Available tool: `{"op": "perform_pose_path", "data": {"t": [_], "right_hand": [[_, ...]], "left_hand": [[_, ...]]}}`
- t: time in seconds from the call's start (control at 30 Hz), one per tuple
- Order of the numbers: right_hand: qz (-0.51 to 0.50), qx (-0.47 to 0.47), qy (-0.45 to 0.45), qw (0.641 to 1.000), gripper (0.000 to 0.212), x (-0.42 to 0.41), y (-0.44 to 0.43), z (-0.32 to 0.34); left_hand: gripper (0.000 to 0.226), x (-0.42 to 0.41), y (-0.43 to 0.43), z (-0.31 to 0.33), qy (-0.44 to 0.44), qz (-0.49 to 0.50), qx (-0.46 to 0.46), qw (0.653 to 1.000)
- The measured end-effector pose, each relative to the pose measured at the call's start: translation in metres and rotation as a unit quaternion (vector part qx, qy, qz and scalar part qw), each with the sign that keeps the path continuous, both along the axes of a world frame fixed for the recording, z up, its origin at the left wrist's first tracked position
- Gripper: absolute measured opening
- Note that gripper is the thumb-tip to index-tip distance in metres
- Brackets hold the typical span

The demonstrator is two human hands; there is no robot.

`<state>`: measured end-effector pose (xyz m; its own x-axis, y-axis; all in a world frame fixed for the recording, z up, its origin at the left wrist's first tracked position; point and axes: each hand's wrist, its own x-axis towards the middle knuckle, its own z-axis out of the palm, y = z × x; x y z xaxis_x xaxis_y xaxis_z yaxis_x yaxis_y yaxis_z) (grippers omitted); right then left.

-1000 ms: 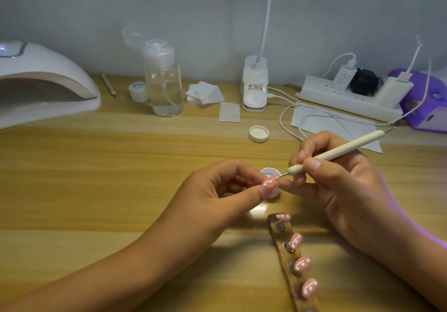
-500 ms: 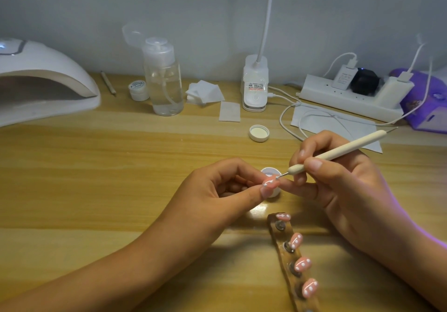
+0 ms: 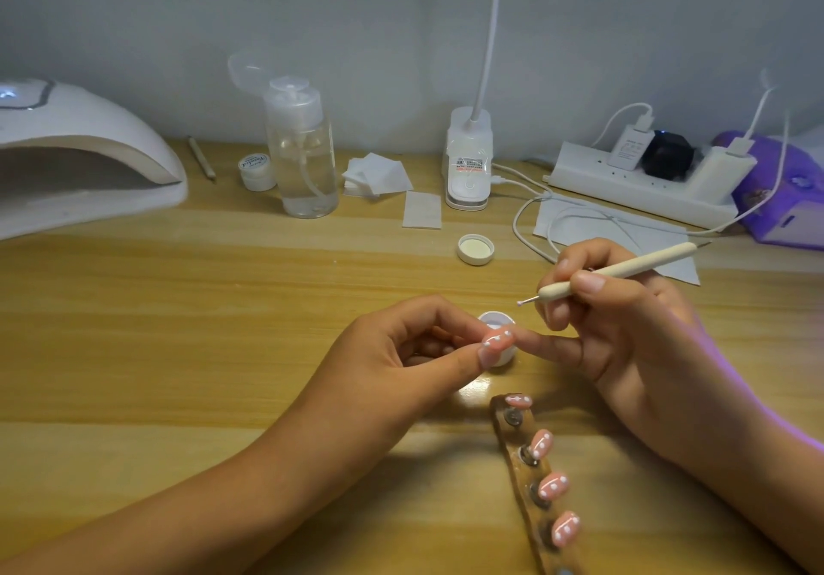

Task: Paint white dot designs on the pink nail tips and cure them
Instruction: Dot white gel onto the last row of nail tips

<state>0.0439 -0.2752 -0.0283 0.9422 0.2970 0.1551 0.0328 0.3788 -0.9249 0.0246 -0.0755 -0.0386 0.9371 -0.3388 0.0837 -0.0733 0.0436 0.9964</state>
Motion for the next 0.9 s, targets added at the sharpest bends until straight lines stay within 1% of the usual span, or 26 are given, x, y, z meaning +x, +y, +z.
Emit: {"op": "perform_pose_path", "data": {"t": [0.17,0.37,0.5,0.6,0.67,0.77,0.9], "right_hand": [[0.001,-0.007,-0.003,1.000,0.006,0.004,-0.003,0.001],[-0.045,0.002,0.028,0.999,0.013,0.006,-0.004,0.004],[-0.057,0.007,0.040,0.998,0.015,0.006,-0.005,0.007],[-0.063,0.009,0.042,0.997,0.015,0.007,-0.006,0.006],[-0.063,0.006,0.042,0.997,0.015,0.007,-0.006,0.006],[-0.063,0.006,0.042,0.997,0.015,0.008,-0.006,0.005],[-0.066,0.005,0.045,0.997,0.015,0.010,-0.007,0.004]], "left_hand": [[0.022,-0.001,-0.001,0.001,0.000,0.011,-0.003,1.000],[0.019,-0.005,-0.001,0.006,-0.022,0.037,-0.014,0.999],[0.012,-0.017,-0.002,0.011,-0.076,0.063,-0.042,0.994],[0.010,-0.031,-0.006,0.015,-0.166,0.054,-0.019,0.984],[0.011,-0.038,-0.009,0.018,-0.247,0.023,0.027,0.968],[0.014,-0.043,-0.011,0.020,-0.358,-0.011,0.108,0.927],[0.011,-0.050,-0.013,0.016,-0.454,-0.026,0.188,0.870]]}}
